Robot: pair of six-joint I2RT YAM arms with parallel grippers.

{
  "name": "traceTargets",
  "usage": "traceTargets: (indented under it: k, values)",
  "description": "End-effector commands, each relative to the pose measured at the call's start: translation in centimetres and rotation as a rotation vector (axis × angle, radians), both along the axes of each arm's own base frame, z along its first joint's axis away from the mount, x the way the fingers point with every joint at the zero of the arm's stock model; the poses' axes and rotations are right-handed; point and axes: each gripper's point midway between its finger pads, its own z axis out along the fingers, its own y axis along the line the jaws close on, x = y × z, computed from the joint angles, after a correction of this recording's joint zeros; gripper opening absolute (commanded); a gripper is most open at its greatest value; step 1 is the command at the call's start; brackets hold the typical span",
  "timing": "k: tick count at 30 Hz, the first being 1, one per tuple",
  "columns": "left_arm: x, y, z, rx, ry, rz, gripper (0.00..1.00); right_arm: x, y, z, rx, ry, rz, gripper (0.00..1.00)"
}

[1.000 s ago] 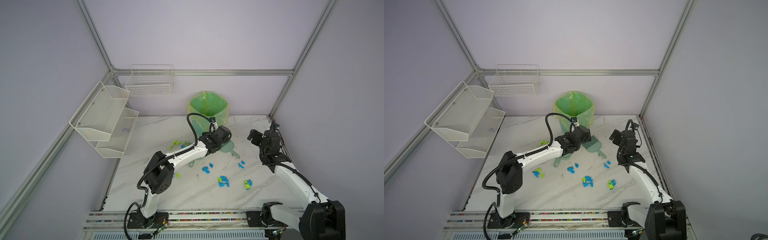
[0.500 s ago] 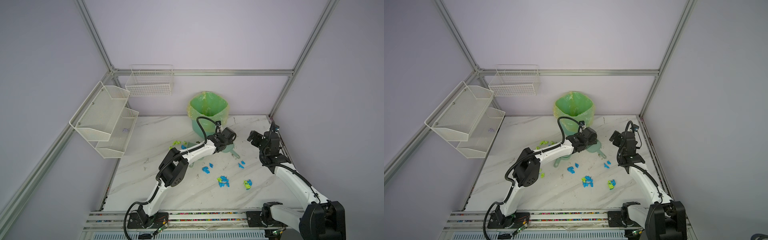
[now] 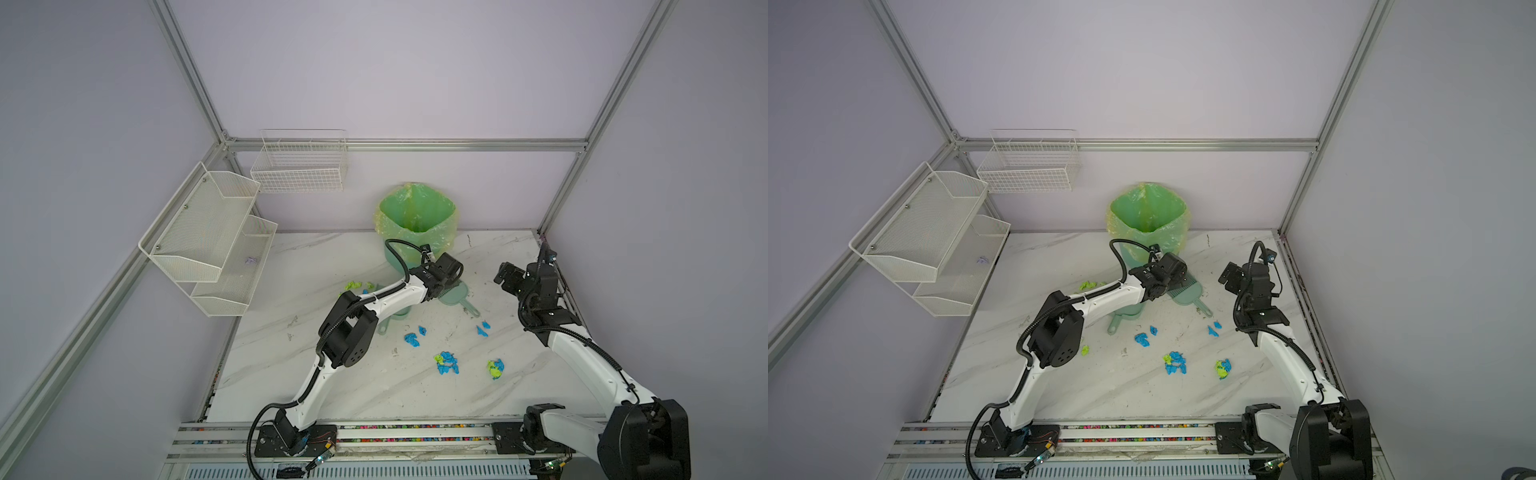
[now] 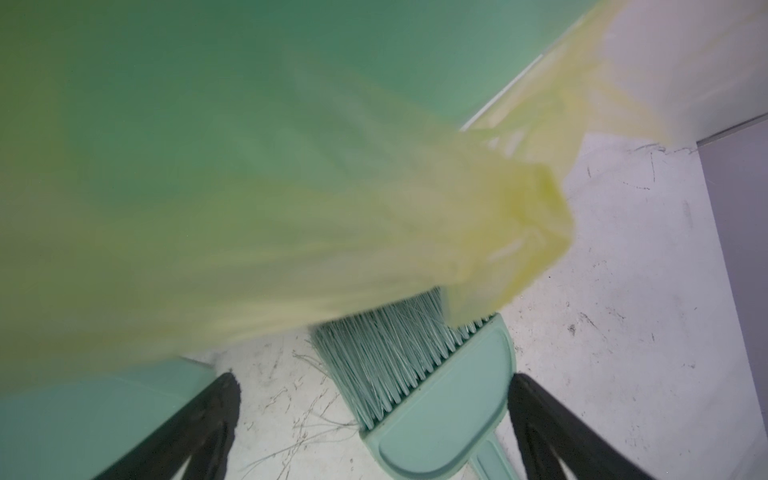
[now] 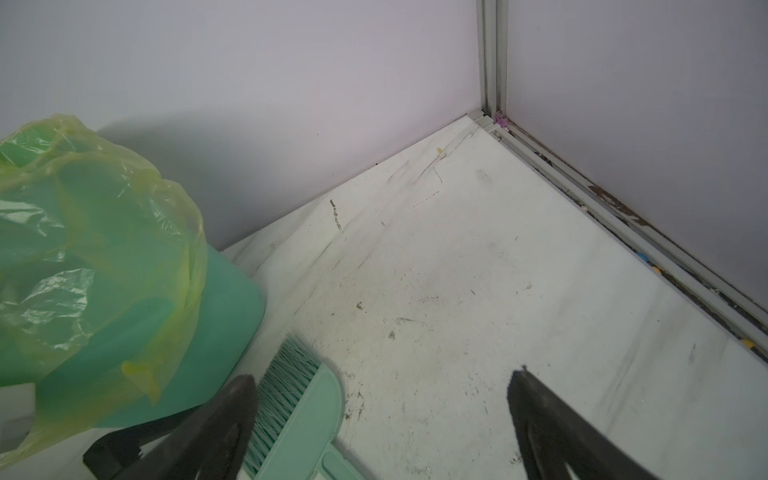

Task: Sweep away the paper scraps from the table
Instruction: 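Reach the left gripper toward the mint-green brush beside the bin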

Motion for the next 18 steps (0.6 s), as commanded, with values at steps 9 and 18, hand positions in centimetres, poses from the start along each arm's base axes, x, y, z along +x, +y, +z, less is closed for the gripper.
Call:
traceTargets:
  k: [9, 18]
  values:
    - [-0.1, -0.9, -1.2, -0.088, 0.066, 0.026, 0.92, 0.3, -0.2, 0.1, 0.015, 0.015, -0.014, 0.97]
    - [-0.8, -0.8, -3.1, -0.071, 0.098, 0.04, 0.72, 0.4, -0.1, -0.2, 0.016, 0.016, -0.009, 0.97]
